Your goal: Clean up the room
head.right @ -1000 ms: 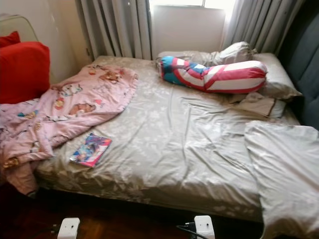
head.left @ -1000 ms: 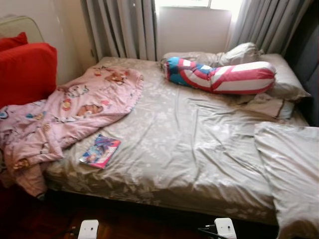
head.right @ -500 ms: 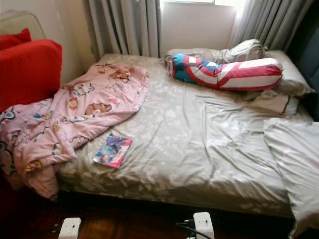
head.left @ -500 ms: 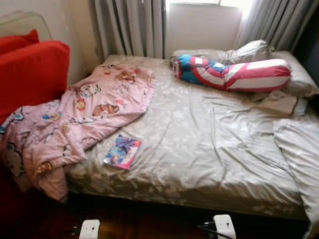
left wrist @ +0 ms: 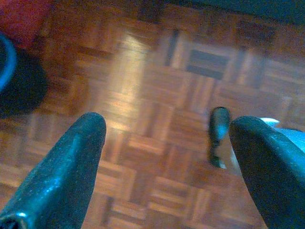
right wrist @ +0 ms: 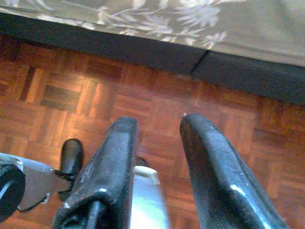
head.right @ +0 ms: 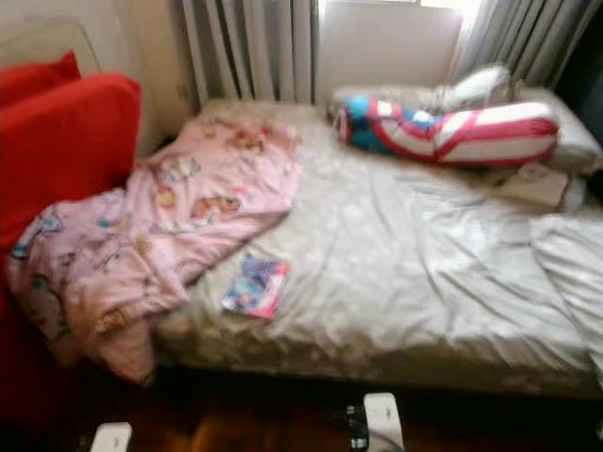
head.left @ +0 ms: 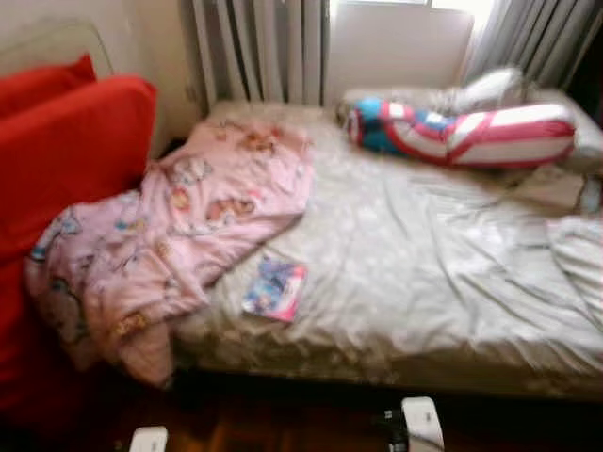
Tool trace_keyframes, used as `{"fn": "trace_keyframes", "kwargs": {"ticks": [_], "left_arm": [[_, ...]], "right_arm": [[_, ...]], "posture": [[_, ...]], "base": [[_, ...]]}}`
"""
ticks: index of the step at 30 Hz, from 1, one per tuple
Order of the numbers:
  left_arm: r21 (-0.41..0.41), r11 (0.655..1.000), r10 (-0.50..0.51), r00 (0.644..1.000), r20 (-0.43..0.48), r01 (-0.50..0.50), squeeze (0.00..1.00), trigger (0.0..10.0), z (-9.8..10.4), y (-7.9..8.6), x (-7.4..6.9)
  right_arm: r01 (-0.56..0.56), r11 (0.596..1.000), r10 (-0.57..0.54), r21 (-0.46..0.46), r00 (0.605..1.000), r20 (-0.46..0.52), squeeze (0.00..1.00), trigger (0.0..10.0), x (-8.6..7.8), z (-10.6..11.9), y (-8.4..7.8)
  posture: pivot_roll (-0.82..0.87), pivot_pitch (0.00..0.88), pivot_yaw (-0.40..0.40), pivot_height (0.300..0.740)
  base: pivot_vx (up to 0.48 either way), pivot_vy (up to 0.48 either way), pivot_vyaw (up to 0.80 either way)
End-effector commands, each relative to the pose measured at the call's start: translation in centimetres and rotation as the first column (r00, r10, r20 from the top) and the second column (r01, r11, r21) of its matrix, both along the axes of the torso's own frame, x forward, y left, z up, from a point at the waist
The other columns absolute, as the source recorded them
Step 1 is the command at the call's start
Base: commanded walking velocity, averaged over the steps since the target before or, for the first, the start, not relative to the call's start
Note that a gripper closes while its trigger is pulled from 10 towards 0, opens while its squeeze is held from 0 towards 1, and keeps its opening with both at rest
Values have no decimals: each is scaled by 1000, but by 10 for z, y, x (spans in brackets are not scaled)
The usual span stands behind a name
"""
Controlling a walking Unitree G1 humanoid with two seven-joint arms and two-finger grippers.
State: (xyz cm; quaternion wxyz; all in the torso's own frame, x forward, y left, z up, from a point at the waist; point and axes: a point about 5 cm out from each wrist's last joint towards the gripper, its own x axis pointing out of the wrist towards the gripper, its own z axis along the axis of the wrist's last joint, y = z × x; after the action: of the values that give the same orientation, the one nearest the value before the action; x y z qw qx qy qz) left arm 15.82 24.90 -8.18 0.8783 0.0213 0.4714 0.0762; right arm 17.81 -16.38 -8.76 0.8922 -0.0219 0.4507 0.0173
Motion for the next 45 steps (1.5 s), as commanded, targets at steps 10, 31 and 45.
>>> {"fn": "trace_keyframes", "kwargs": {"ticks": [10, 31, 45], "left_arm": [[-38, 999, -16, 1000, 17, 17, 0, 10000, -1, -23, 13], [-40, 999, -17, 1000, 23, 18, 0, 10000, 2, -9, 10], [-66, 997, -39, 999, 10, 40, 0, 10000, -6, -32, 5]], "right_arm": [[15, 1000, -15, -21, 1000, -24, 0, 10000, -10, -3, -13], [-1, 1000, 1, -22, 1000, -26, 0, 10000, -10, -3, -14], [-34, 999, 34, -15, 999, -26, 0, 10000, -8, -3, -6]], "posture": [[9, 81, 2, 740], [12, 98, 5, 740], [12, 99, 4, 740]], "base": [[0, 480, 0], [0, 35, 0], [115, 0, 0]]}}
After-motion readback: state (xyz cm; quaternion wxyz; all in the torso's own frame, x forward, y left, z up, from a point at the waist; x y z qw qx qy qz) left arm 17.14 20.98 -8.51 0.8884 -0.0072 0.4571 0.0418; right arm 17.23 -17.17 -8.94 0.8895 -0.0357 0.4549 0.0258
